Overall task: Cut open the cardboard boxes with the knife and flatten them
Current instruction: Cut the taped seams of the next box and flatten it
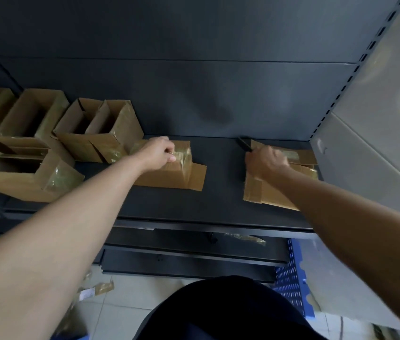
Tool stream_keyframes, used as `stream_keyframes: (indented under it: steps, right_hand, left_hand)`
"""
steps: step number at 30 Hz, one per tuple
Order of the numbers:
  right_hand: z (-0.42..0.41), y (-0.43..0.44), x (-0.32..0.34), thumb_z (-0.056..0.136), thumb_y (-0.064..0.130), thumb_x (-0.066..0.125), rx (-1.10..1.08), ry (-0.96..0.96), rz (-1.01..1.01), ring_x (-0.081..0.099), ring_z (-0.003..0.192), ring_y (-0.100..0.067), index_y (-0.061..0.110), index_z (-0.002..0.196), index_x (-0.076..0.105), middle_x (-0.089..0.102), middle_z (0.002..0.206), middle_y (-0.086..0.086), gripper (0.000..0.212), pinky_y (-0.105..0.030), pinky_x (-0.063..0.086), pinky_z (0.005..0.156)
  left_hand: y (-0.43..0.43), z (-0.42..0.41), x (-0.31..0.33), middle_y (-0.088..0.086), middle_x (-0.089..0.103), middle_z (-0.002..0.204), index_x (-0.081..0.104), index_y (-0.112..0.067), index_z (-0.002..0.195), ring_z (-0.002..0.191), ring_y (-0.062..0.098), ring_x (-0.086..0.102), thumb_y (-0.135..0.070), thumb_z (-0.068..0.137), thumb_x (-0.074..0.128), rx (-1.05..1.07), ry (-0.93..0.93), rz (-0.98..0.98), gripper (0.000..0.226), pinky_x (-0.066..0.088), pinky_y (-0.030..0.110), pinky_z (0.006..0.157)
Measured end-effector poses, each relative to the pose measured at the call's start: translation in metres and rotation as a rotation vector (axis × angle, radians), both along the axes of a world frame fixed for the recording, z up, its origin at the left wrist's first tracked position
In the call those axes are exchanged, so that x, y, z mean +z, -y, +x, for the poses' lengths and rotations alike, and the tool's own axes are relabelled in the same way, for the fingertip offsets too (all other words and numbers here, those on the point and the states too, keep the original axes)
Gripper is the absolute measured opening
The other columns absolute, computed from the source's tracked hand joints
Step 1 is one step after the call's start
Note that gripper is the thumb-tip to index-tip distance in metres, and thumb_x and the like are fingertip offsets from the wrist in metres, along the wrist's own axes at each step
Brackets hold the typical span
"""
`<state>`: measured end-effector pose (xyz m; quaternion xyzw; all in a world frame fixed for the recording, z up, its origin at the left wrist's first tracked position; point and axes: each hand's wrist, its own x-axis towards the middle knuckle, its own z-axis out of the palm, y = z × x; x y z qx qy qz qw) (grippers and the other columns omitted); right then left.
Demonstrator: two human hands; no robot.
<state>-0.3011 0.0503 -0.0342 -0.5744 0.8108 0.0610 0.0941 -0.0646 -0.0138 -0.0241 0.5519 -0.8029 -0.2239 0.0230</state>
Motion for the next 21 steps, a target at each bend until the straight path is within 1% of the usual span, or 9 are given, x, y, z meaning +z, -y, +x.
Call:
stream_keyframes:
  steps: [3, 5, 7, 9, 12, 15, 18, 19, 21]
  right_hand:
    - [-0.008, 0.004, 0.004, 0.102, 0.034, 0.031, -0.013, 0.058, -0.004, 0.058, 0.109, -0.035, 0.005, 0.125, 0.056, 0.06, 0.12, -0.017, 0.045, -0.034, 0.042, 0.077]
    - [0.005, 0.01, -0.002, 0.102, 0.036, 0.031, -0.033, 0.134, 0.037, 0.056, 0.111, -0.034, 0.005, 0.129, 0.053, 0.059, 0.122, -0.017, 0.047, -0.033, 0.039, 0.075]
    - [0.012, 0.012, -0.016, 0.102, 0.037, 0.031, -0.046, 0.217, 0.086, 0.056, 0.112, -0.034, 0.005, 0.13, 0.051, 0.058, 0.123, -0.017, 0.047, -0.033, 0.038, 0.076]
    - [0.011, 0.011, -0.035, 0.102, 0.038, 0.033, -0.038, 0.27, 0.136, 0.054, 0.112, -0.034, 0.005, 0.128, 0.052, 0.056, 0.124, -0.018, 0.046, -0.036, 0.042, 0.082]
    - [0.007, 0.008, -0.053, 0.102, 0.037, 0.036, -0.069, 0.224, 0.187, 0.044, 0.122, -0.036, 0.006, 0.136, 0.045, 0.042, 0.134, -0.018, 0.047, -0.043, 0.041, 0.096]
    - [0.013, 0.012, -0.061, 0.101, 0.038, 0.044, -0.05, 0.224, 0.154, 0.04, 0.126, -0.035, 0.005, 0.137, 0.044, 0.037, 0.136, -0.016, 0.05, -0.043, 0.041, 0.097]
    - [0.027, 0.02, -0.067, 0.097, 0.037, 0.052, -0.007, 0.29, 0.167, 0.044, 0.124, -0.035, 0.002, 0.136, 0.044, 0.041, 0.133, -0.017, 0.052, -0.043, 0.045, 0.094]
    - [0.032, 0.022, -0.068, 0.097, 0.035, 0.054, 0.012, 0.299, 0.185, 0.045, 0.123, -0.035, 0.002, 0.135, 0.044, 0.041, 0.132, -0.017, 0.052, -0.043, 0.046, 0.094]
    - [0.039, 0.025, -0.07, 0.097, 0.029, 0.056, 0.059, 0.293, 0.199, 0.049, 0.12, -0.035, 0.002, 0.134, 0.046, 0.042, 0.13, -0.018, 0.047, -0.041, 0.047, 0.094]
  left_hand:
    - [-0.001, -0.004, 0.005, 0.001, 0.046, 0.095, 0.057, -0.009, 0.082, 0.092, 0.018, 0.044, -0.021, 0.093, 0.059, -0.026, -0.049, 0.049, 0.016, 0.035, 0.031, 0.081]
    - [-0.005, -0.015, 0.005, -0.002, 0.048, 0.1, 0.062, -0.014, 0.083, 0.103, 0.012, 0.038, -0.037, 0.091, 0.059, -0.025, -0.078, 0.042, 0.025, 0.034, 0.033, 0.093]
    - [-0.01, -0.022, 0.003, -0.004, 0.047, 0.104, 0.065, -0.015, 0.08, 0.109, 0.008, 0.032, -0.049, 0.085, 0.062, 0.017, -0.109, -0.019, 0.035, 0.029, 0.034, 0.096]
    - [-0.016, -0.023, -0.001, -0.004, 0.042, 0.107, 0.062, -0.013, 0.076, 0.11, 0.009, 0.026, -0.05, 0.08, 0.067, 0.045, -0.113, -0.072, 0.038, 0.027, 0.033, 0.096]
    - [-0.025, -0.018, -0.01, -0.004, 0.037, 0.111, 0.053, -0.013, 0.074, 0.114, 0.014, 0.028, -0.041, 0.079, 0.071, 0.06, -0.176, -0.054, 0.034, 0.029, 0.035, 0.099]
    - [-0.031, -0.009, -0.015, -0.006, 0.027, 0.119, 0.047, -0.019, 0.094, 0.122, 0.019, 0.032, -0.033, 0.079, 0.072, 0.089, -0.271, 0.03, 0.032, 0.036, 0.04, 0.1]
    - [-0.031, 0.0, -0.015, -0.011, 0.016, 0.135, 0.037, -0.03, 0.12, 0.137, 0.026, 0.017, -0.047, 0.073, 0.07, 0.196, -0.275, 0.11, 0.06, 0.027, 0.044, 0.11]
    - [-0.031, 0.003, -0.014, -0.013, 0.012, 0.141, 0.037, -0.035, 0.122, 0.141, 0.026, 0.012, -0.052, 0.071, 0.068, 0.248, -0.286, 0.139, 0.062, 0.022, 0.046, 0.114]
    - [-0.031, 0.009, -0.013, -0.01, 0.005, 0.148, 0.042, -0.041, 0.118, 0.143, 0.024, 0.007, -0.05, 0.078, 0.067, 0.34, -0.339, 0.185, 0.048, 0.016, 0.046, 0.116]
